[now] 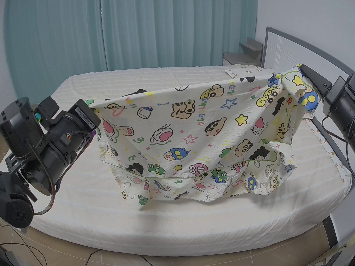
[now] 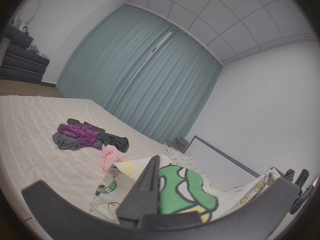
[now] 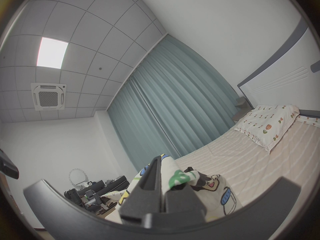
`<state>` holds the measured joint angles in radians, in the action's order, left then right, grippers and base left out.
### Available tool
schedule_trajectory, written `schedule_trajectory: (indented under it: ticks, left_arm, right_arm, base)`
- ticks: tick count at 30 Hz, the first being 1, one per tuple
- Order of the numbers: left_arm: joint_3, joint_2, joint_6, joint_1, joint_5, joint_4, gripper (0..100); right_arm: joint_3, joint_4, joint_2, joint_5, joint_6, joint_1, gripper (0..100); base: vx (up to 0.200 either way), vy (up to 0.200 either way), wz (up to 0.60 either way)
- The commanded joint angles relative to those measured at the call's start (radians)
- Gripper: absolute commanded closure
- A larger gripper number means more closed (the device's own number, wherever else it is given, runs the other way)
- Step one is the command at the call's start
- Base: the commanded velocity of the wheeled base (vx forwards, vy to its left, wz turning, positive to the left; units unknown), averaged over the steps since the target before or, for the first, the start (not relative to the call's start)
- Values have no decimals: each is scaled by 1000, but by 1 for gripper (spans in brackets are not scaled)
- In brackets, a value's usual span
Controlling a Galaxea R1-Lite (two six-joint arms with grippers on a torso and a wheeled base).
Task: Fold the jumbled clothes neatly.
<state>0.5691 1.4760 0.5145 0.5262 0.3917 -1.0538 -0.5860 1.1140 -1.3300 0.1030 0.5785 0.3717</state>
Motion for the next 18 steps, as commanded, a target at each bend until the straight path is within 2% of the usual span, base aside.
schedule_trajectory:
  ticks: [1,8,18]
  left_arm:
    - [-8,-72,-7,-2,-1,0,100]
    - [-38,-169,-73,0,-1,5,100]
    - [-77,-283,-136,0,1,9,100]
  right_arm:
    - [31,3,66,29,0,1,100]
    - [54,1,172,112,1,13,100]
    - [84,0,250,193,1,15,100]
  base:
    - [0,0,0]
    - [0,0,0]
    - [0,0,0]
